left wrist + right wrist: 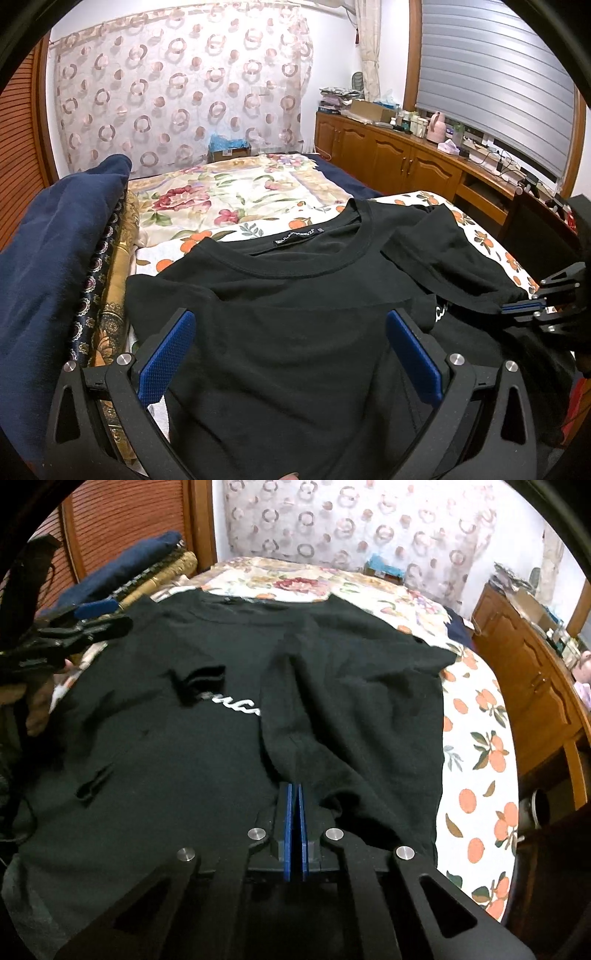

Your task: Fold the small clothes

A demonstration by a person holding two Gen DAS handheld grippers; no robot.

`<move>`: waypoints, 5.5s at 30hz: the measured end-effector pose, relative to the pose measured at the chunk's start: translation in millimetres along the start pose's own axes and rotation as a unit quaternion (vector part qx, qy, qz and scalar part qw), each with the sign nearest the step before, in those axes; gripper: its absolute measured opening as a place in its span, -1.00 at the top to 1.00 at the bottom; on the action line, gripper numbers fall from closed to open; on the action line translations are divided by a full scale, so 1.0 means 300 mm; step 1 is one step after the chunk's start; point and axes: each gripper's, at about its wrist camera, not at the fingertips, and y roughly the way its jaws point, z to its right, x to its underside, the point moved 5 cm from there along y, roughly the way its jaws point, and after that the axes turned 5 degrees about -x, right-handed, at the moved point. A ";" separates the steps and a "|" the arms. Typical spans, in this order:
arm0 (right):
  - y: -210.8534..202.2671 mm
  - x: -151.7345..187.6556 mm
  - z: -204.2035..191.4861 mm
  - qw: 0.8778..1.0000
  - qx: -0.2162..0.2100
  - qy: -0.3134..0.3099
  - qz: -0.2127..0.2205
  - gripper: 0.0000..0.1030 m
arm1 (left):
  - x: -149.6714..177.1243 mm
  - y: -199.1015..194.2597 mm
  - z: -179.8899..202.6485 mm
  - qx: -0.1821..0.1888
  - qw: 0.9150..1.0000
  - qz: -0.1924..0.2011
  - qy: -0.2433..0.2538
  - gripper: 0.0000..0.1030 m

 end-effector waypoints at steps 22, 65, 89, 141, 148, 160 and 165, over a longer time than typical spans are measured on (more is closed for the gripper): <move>0.001 -0.149 0.210 0.998 0.022 -0.003 0.061 -0.05 | -0.053 -0.015 -0.101 -0.037 0.999 -0.009 -0.019 -0.98; 0.222 -0.215 0.471 0.996 0.051 0.034 0.066 -0.08 | -0.036 0.285 -0.179 -0.089 0.978 -0.188 0.018 0.87; 0.142 -0.226 0.554 0.994 0.029 0.069 0.085 -0.08 | -0.173 0.054 -0.266 -0.106 0.991 -0.080 -0.008 0.90; -0.007 -0.172 0.433 0.981 0.010 -0.016 0.194 0.82 | -0.042 -0.248 -0.156 -0.068 0.997 -0.004 -0.025 0.90; -0.037 -0.040 0.381 0.977 0.021 -0.008 0.214 0.83 | 0.085 -0.314 -0.159 -0.060 0.997 0.001 -0.044 0.90; -0.211 0.249 0.315 0.972 0.029 0.020 0.234 0.83 | 0.265 -0.526 -0.129 -0.055 0.996 0.024 -0.067 0.90; -0.297 0.385 0.283 0.973 0.025 0.022 0.226 0.83 | 0.357 -0.635 -0.142 -0.052 0.994 0.030 -0.086 0.90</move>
